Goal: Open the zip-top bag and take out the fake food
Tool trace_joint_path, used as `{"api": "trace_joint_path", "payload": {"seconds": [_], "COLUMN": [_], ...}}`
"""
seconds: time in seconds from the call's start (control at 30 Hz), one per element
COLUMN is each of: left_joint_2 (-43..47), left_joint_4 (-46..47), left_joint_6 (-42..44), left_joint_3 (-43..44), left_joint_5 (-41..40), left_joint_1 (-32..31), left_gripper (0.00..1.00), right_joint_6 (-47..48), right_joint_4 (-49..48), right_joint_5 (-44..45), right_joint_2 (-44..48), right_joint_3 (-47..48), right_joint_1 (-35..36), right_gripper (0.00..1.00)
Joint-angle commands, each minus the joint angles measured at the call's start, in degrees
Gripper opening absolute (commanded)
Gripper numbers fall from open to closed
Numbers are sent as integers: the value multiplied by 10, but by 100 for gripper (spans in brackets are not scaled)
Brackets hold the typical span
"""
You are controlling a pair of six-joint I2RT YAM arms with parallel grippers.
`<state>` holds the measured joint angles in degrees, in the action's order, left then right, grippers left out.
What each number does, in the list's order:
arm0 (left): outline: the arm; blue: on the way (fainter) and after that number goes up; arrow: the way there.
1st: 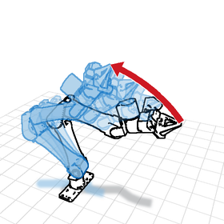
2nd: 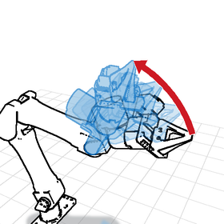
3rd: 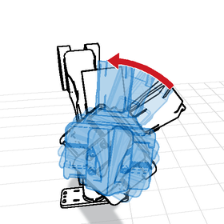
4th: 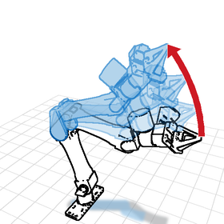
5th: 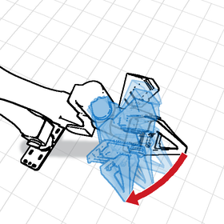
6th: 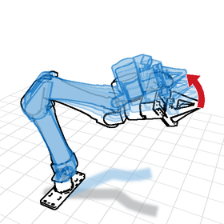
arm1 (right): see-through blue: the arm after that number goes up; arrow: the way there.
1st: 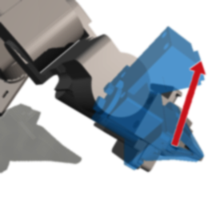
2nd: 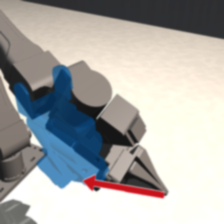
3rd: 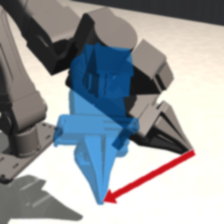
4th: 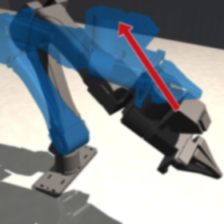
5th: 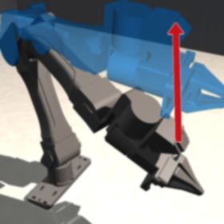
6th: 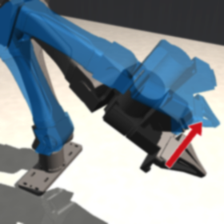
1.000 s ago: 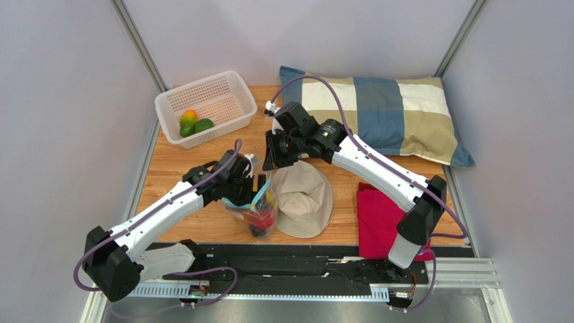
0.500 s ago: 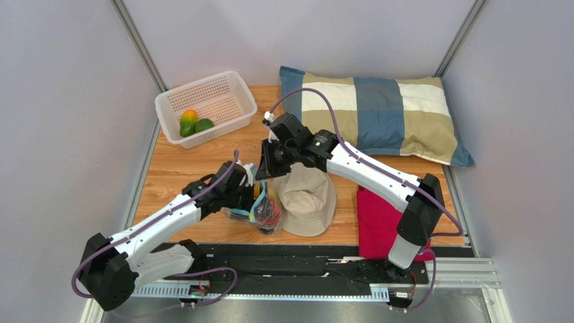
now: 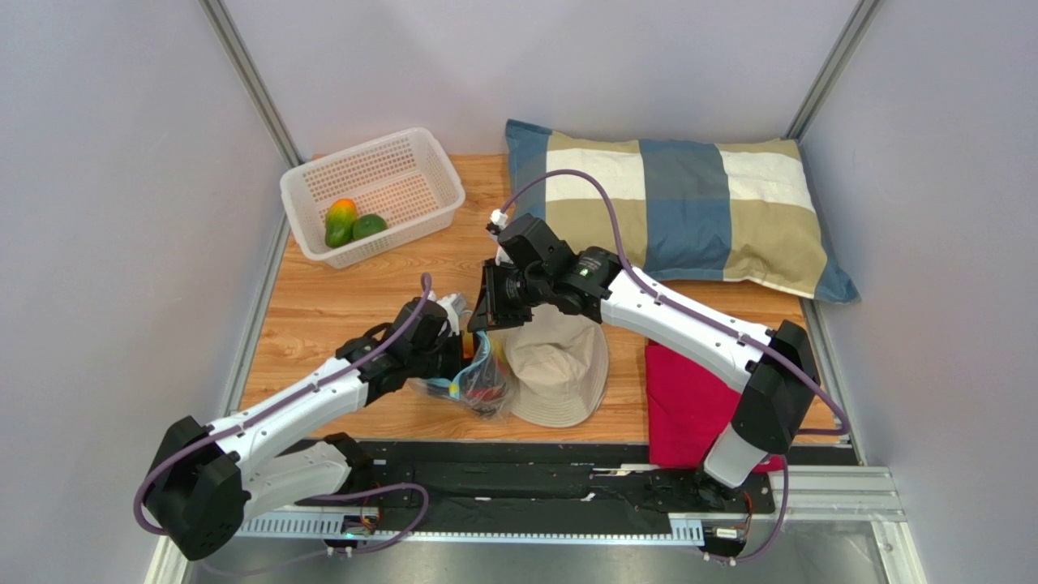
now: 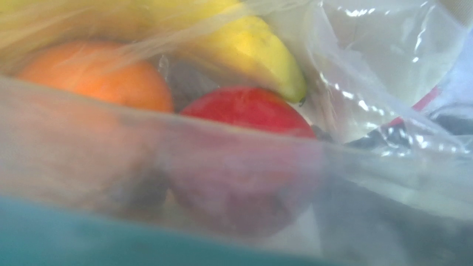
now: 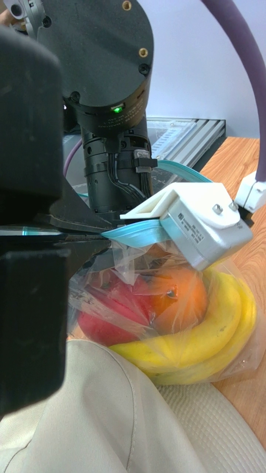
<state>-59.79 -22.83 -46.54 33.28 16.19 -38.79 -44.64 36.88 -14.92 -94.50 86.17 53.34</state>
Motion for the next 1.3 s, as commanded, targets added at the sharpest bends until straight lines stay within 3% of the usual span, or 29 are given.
{"api": "trace_joint_path", "payload": {"seconds": [0.0,0.07,0.17,0.2,0.4,0.47,0.57,0.7,0.93,1.27], "left_joint_2": [32,21,-8,-12,17,34,74,140,215,296], "left_joint_4": [48,51,52,50,47,22,-36,-86,-115,-107], "left_joint_6": [-49,-45,-31,-28,-3,7,37,88,102,150], "left_joint_3": [9,11,23,24,24,28,62,89,117,145], "left_joint_5": [-82,-86,-73,-76,-84,-97,-106,-87,-73,-89], "left_joint_1": [-1,0,0,0,-1,0,-1,-1,0,0], "left_gripper": [95,93,78,68,38,15,0,0,0,0], "right_joint_6": [-12,-12,-11,-11,-4,1,21,67,130,94], "right_joint_4": [-8,-8,-6,-4,-1,-1,2,15,74,59], "right_joint_5": [1,2,4,5,16,19,31,57,73,33], "right_joint_2": [25,23,22,22,30,30,30,22,-26,-63], "right_joint_3": [5,6,8,8,1,-6,-8,0,71,45], "right_joint_1": [8,10,12,12,12,12,11,7,5,4], "right_gripper": [0,0,0,0,0,0,0,0,0,0]}}
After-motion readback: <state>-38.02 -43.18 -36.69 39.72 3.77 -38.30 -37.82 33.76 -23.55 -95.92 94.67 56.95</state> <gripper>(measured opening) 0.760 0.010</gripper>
